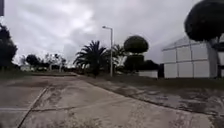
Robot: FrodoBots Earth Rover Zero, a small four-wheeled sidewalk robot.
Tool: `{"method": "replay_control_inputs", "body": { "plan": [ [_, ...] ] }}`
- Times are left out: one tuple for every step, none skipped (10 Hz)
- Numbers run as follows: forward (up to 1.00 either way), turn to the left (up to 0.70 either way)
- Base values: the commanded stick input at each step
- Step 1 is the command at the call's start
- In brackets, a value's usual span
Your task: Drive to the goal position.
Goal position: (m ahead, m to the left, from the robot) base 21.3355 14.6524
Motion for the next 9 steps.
{"method": "replay_control_inputs", "body": {
  "plan": [
    [0.7,0.0],
    [0.7,0.0],
    [0.7,0.0],
    [0.7,0.0],
    [0.7,0.0],
    [0.7,0.0],
    [0.7,0.0],
    [0.7,0.0],
    [0.7,0.0]
  ]
}}
